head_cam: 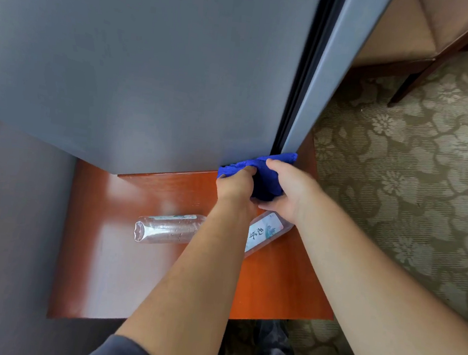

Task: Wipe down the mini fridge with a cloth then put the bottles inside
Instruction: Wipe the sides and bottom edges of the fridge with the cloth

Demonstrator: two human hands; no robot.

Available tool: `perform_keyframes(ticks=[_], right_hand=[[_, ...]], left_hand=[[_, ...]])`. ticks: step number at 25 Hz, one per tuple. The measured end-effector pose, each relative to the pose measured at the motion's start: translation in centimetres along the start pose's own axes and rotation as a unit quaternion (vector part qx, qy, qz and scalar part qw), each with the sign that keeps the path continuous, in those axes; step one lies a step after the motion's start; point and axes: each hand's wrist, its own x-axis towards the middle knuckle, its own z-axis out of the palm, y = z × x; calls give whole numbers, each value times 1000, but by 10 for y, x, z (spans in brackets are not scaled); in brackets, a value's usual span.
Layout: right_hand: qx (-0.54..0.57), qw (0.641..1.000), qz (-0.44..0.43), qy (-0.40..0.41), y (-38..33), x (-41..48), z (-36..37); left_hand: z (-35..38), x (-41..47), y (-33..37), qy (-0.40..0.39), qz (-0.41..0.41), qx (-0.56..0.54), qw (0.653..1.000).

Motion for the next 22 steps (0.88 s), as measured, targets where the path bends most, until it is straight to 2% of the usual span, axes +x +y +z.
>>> perform_keyframes(ticks=[2,5,12,15,18,22], right_hand=[[19,1000,2,-6,2,6,4],[19,999,-38,0,4,-1,0],[93,979,-167,-75,-30,-106,-9],[128,957,-223,-130,-56,-170,-10],[133,930,-296,-172,-81,-223,-9],[87,880,-431,-178,-99,-272,-4]], left_hand=[[-3,3,1,-4,-4,-32,999],[-12,-9,3,-38,6,-91,995],[-16,-117,30,-125,144,-232,954],[-8,-182,54,-149,221,-223,938],[1,-239,76,-138,324,-218,910],[-2,-299,95,-58,505,-71,858]])
